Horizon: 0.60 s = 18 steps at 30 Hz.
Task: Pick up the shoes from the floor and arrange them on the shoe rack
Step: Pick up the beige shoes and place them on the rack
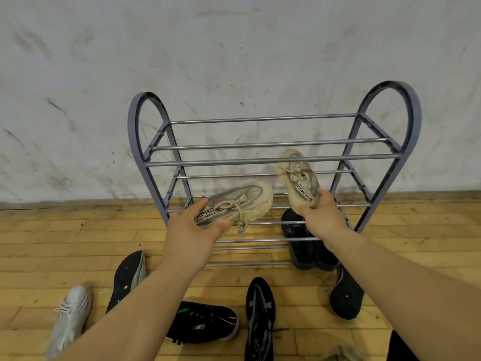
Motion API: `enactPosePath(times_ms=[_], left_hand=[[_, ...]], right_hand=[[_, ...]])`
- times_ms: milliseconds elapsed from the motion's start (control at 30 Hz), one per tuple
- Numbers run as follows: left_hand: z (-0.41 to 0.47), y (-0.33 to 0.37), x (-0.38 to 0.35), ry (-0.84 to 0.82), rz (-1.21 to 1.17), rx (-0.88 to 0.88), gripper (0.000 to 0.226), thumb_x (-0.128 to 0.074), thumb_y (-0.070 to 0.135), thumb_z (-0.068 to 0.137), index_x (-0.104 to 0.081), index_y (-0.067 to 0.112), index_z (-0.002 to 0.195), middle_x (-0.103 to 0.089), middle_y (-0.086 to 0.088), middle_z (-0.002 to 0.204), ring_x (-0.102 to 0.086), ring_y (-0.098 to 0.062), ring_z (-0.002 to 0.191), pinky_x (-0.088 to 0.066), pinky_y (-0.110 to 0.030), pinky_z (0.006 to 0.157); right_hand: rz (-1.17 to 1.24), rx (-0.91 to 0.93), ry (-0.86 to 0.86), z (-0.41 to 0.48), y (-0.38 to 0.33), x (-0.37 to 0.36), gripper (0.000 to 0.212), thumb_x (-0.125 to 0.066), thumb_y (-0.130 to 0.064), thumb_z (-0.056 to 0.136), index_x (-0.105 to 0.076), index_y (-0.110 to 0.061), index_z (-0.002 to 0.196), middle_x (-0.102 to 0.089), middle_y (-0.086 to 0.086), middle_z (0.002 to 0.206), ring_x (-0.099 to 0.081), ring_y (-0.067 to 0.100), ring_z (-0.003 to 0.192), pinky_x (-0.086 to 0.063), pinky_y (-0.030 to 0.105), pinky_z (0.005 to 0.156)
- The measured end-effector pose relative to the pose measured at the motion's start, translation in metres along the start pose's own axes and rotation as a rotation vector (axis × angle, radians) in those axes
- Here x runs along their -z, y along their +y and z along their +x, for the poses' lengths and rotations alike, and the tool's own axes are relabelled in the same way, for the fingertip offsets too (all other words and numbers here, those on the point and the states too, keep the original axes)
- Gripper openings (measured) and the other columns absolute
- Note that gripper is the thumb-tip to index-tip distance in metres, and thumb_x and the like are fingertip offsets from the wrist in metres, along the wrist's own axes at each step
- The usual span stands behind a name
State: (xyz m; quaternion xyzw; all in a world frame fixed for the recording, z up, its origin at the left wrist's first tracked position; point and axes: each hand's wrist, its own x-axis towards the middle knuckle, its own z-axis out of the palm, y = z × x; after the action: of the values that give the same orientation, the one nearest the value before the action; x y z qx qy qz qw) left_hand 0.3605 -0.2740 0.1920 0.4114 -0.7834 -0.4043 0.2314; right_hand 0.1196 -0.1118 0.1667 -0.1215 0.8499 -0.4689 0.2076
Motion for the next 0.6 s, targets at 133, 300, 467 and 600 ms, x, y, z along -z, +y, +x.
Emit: enactPosePath(times_ms=[133,300,467,600], left_hand=[[-0.007,0.010,-0.007,0.009,-0.079,-0.012,0.074,-0.083,0.051,0.079,-0.055,0.035,0.146,-0.050,0.001,0.147,-0.052,-0.016,0.130,-0.040,-0.032,0.109],[-0.027,0.029,-0.022,-0.031,-0.270,0.011,0.076,-0.085,0.052,0.076,-0.057,0.034,0.144,-0.055,0.007,0.146,-0.055,-0.016,0.130,-0.046,-0.037,0.110],[-0.054,0.053,-0.043,-0.129,-0.383,0.006,0.064,-0.087,0.038,0.081,-0.061,0.029,0.139,-0.066,0.019,0.120,-0.064,0.000,0.106,-0.051,-0.022,0.094],[-0.068,0.066,-0.058,-0.289,-0.444,0.004,0.047,-0.084,0.022,0.085,-0.068,0.028,0.128,-0.072,0.019,0.102,-0.069,0.010,0.083,-0.054,-0.010,0.068]], right_hand=[[-0.099,0.107,-0.031,-0.027,-0.015,0.018,0.053,-0.065,-0.032,0.096,-0.040,-0.029,0.142,-0.057,-0.004,0.120,-0.060,0.023,0.101,-0.048,0.036,0.083],[0.100,0.081,-0.308,-0.076,-0.029,0.027,0.047,-0.063,-0.040,0.099,-0.044,-0.048,0.140,-0.059,-0.001,0.135,-0.073,0.018,0.098,-0.059,0.037,0.089],[0.323,0.026,-0.336,-0.088,-0.027,0.028,0.043,-0.061,-0.030,0.102,-0.048,-0.044,0.141,-0.061,0.001,0.134,-0.076,0.020,0.096,-0.061,0.033,0.081],[0.411,-0.023,-0.227,-0.085,-0.023,0.049,0.041,-0.055,-0.012,0.103,-0.054,-0.035,0.137,-0.070,0.008,0.121,-0.074,0.023,0.090,-0.059,0.031,0.070]])
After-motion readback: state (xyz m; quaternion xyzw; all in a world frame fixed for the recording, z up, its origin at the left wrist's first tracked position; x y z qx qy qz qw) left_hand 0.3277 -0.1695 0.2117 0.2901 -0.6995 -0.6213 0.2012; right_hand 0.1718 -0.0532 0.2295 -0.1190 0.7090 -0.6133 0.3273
